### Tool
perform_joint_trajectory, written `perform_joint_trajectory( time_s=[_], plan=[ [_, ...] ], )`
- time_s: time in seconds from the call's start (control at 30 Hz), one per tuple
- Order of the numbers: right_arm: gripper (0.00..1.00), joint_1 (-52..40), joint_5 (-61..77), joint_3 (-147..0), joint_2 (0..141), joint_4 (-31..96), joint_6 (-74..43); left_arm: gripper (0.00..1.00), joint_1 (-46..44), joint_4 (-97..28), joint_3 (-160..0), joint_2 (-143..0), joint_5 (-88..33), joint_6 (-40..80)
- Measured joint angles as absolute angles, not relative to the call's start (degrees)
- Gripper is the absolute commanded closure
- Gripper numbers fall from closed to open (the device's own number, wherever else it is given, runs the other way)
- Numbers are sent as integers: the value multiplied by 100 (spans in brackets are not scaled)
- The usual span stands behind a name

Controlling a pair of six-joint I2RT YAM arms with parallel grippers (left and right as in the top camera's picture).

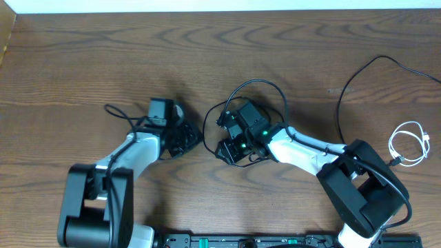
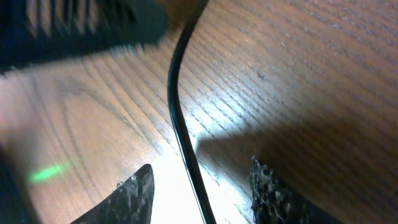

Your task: Untangle cables

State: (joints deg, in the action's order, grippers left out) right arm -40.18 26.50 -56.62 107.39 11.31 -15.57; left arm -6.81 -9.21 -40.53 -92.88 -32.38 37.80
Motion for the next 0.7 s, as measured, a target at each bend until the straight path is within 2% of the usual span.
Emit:
perform_joint_trajectory(
  time_s=[0.27, 0.43, 0.47, 0.53, 0.6, 0.7],
  plan=[
    [49, -4014, 2829, -5649, 10750, 947, -1522, 93, -316, -718, -4056, -9043, -3315, 3806],
    [56, -4263, 2460, -5647, 10753, 589, -1494, 93, -172, -703, -4056, -9043, -3315, 3767],
    [57, -4353, 2296, -5647, 10753, 545, -1483, 91, -113, -705, -4056, -9043, -3315, 3769],
    [57, -4506, 1964, -5645, 10761, 513, -1487, 79, -12, -711, -4056, -9043, -3317, 3767],
    [57, -4694, 1614, -5647, 10796, 478, -1481, 73, 89, -762, -4056, -9043, -3315, 3758],
    [64, -4991, 1103, -5655, 10860, 392, -1472, 52, 198, -860, -4056, -9043, -3312, 3774]
  ],
)
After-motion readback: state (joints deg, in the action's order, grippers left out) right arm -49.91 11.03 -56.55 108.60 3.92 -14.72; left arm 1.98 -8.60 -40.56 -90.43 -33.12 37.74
